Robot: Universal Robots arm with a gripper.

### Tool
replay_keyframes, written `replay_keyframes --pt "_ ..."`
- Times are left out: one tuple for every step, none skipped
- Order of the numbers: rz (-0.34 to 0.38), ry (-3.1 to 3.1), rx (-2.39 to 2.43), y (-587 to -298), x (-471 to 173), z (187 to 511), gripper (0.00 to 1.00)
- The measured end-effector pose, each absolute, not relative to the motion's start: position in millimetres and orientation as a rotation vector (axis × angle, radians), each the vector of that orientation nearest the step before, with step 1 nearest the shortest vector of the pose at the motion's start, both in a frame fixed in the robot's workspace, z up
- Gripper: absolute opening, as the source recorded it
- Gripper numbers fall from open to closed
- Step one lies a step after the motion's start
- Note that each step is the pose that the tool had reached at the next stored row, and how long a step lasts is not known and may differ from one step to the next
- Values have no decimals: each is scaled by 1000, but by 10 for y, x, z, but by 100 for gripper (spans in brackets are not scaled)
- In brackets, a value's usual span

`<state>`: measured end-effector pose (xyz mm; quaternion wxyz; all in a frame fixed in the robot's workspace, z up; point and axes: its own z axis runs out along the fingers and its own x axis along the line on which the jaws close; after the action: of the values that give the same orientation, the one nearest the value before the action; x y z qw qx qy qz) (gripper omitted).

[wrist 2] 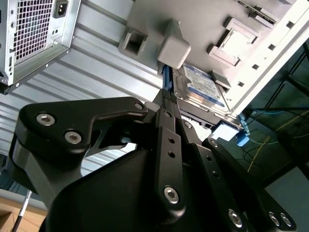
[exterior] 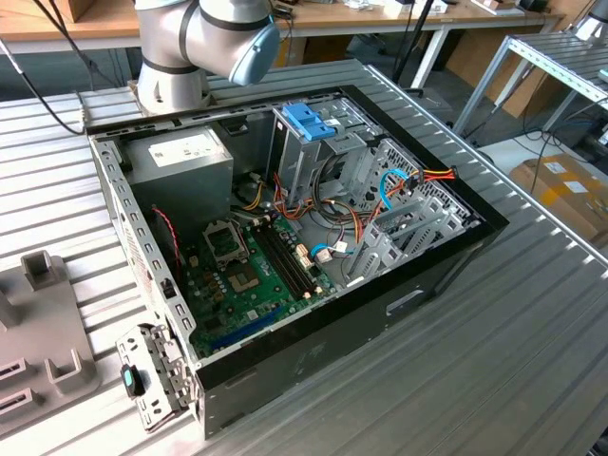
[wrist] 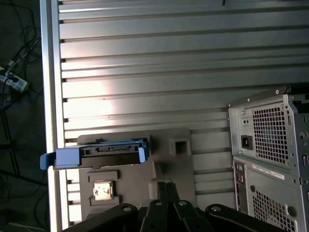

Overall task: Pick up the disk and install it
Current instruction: 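Reach for the disk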

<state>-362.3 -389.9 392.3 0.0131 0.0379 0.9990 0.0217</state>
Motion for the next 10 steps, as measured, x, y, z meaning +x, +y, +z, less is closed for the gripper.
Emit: replay_keyframes --pt "68 3113 118 -3892 -3623 3923 11" --pt "68 3112 118 -3890 -3623 3922 11" --pt "68 3112 118 -3889 -3623 3922 11" --pt "68 3112 118 -3889 -3623 3922 11" --pt "68 3112 118 -3888 -3623 3922 11" --pt "68 3113 118 -3888 -3623 3923 11" --pt "68 3112 118 -3887 -3623 3922 11" --pt "68 3113 118 -3887 -3623 3923 11" --pt "68 3112 118 -3885 -3623 3923 11" --pt "68 3112 118 -3881 -3623 3923 11"
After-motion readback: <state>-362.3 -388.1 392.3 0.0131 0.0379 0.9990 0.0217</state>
